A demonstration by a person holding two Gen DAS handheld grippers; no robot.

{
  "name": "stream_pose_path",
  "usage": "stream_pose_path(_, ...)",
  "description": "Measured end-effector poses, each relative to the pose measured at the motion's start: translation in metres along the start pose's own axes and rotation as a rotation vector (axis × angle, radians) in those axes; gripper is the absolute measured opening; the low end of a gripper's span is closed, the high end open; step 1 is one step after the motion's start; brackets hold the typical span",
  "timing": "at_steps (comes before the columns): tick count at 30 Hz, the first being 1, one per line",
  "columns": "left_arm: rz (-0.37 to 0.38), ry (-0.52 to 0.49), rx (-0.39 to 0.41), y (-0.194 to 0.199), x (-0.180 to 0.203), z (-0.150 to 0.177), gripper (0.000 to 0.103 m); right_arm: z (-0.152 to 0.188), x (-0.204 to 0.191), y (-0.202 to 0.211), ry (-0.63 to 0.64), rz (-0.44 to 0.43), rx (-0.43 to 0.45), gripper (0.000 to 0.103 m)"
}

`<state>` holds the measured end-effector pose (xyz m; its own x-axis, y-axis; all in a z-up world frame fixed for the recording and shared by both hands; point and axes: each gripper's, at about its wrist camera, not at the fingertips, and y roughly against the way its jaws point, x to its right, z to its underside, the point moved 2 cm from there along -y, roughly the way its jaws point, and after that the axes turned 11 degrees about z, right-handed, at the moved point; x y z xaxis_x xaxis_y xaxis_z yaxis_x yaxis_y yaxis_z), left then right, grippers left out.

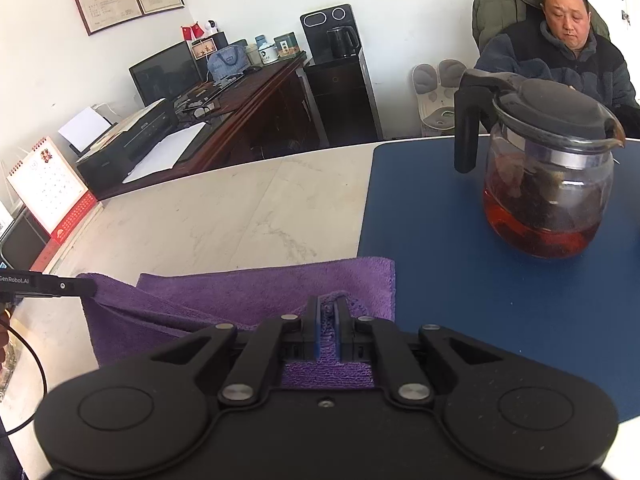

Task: Fold towel
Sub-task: 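Lift the held towel edge with both grippers and fold it over the towel, then lower the folded edge onto the towel and open both grippers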

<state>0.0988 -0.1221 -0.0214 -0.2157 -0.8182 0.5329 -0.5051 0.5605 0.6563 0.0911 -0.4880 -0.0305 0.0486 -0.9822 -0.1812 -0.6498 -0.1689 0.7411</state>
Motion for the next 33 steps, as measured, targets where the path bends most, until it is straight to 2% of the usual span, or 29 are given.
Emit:
stream_pose_path(10, -0.020, 0.043, -0.052, -0.035, -0.028, -0.015, 0.009, -0.012, 0.002, -0.042, -0.003, 0.009, -0.040, 0.006)
stream_pose_path(18, -0.039, 0.075, -0.050, -0.049, -0.052, -0.030, 0.016, -0.009, 0.016, -0.063, -0.085, 0.014, -0.058, 0.009)
stream_pose_path(25, -0.094, 0.083, -0.039, -0.047, -0.067, -0.038, 0.016, -0.008, 0.027, -0.068, -0.131, 0.044, -0.026, 0.022)
stream_pose_path(29, -0.110, 0.101, -0.041, -0.040, -0.074, -0.036, 0.017, -0.011, 0.031, -0.066, -0.124, 0.078, -0.002, 0.022)
stream_pose_path(33, -0.089, 0.093, -0.071, -0.039, -0.074, -0.033, 0.022, -0.018, 0.020, -0.058, -0.094, 0.040, 0.039, 0.030)
